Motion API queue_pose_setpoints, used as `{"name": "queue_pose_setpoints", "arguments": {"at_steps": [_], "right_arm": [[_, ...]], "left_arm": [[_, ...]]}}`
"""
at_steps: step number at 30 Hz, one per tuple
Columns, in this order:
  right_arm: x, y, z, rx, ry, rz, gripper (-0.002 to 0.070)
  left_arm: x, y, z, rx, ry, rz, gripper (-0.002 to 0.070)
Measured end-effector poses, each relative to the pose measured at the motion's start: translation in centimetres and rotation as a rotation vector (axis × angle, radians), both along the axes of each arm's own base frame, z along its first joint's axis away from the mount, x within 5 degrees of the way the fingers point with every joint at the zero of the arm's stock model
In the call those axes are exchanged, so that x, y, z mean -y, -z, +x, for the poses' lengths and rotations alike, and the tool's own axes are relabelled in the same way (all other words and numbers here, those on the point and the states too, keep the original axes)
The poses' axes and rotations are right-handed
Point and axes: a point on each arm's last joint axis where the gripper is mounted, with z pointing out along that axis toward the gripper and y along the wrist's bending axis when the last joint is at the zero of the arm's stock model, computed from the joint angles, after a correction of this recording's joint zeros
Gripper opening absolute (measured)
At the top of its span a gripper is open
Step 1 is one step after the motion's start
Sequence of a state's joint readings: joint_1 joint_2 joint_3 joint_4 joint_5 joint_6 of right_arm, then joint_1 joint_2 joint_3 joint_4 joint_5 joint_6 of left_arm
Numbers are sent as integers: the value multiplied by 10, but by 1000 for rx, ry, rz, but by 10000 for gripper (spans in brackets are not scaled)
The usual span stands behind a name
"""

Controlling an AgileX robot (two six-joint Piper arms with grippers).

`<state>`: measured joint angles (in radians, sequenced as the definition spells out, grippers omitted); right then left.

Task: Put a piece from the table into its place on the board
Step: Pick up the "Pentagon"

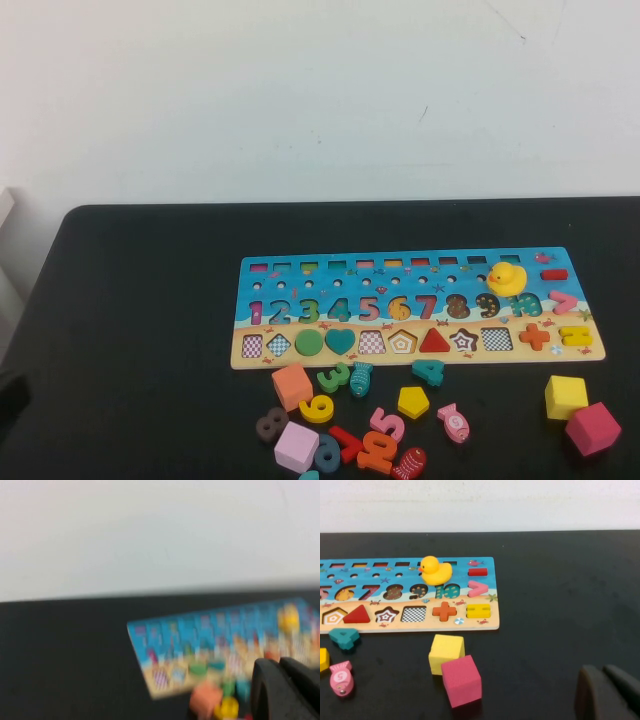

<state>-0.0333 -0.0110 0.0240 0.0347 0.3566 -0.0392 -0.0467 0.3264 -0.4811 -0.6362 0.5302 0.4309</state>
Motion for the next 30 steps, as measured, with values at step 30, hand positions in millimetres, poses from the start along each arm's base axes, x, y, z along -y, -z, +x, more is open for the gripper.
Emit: {"name": "queue_pose_setpoints", "arguments": {"at_steps": [30], "right_arm": [[0,0,0,0,0,0,19]], "left_arm": [[193,-1,230,-417,767,753,-1]]}}
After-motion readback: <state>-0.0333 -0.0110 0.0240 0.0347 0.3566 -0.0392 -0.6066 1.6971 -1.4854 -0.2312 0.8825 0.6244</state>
